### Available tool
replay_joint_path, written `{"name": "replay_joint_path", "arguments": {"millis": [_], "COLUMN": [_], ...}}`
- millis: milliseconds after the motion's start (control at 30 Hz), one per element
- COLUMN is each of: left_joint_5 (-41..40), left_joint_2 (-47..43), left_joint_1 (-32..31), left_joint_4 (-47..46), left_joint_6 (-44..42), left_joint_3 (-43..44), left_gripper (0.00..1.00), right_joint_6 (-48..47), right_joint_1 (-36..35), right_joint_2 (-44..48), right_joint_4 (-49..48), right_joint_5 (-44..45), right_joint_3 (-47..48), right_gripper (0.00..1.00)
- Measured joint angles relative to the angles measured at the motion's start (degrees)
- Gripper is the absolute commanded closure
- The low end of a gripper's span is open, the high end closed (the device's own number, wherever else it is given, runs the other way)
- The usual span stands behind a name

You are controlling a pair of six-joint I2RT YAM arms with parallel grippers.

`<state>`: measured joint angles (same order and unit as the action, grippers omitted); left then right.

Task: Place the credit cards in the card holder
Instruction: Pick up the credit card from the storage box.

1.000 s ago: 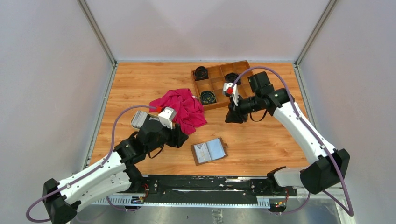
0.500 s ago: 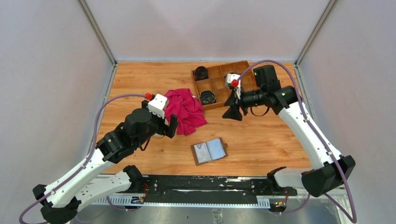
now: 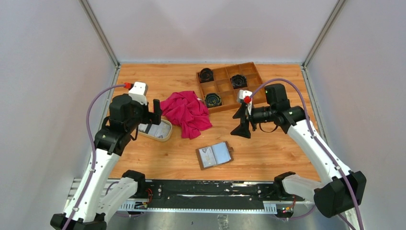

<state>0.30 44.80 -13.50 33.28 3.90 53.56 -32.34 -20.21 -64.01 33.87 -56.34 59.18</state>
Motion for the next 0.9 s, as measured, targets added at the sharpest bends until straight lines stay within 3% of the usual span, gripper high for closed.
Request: {"name": "replay_joint_path", "arguments": {"millis": [200,400,633,900], "left_joint_5": [4.0,-0.8,-6.2,-9.6], "left_joint_2": [2.5,1.8,-3.0,8.8], "left_joint_1": [4.7,4.7,4.8,4.8], "left_joint_4": [0.4,0.3,-2.9,-3.4], "left_joint_6": [0.1,-3.0,-6.8,-9.3], "left_joint_3": [0.5,-0.4,-9.0,-6.8], "left_gripper": [0.0,0.0,0.0,0.02], "right_joint_6": [-0.1,-0.1,0.0,0.0], "right_joint_1": [0.0,0.0,0.0,0.0], "right_joint_2": [2.6,2.7,1.4,-0.8], "right_joint_4": [-4.8,-7.0,-7.8,-8.0], "right_joint_5": [-1.7,-1.4,0.7,2.8], "right_joint_3": [-6.0,-7.5,-7.5,-7.5], "right_gripper": [0.18,0.18,0.19,0.21]}}
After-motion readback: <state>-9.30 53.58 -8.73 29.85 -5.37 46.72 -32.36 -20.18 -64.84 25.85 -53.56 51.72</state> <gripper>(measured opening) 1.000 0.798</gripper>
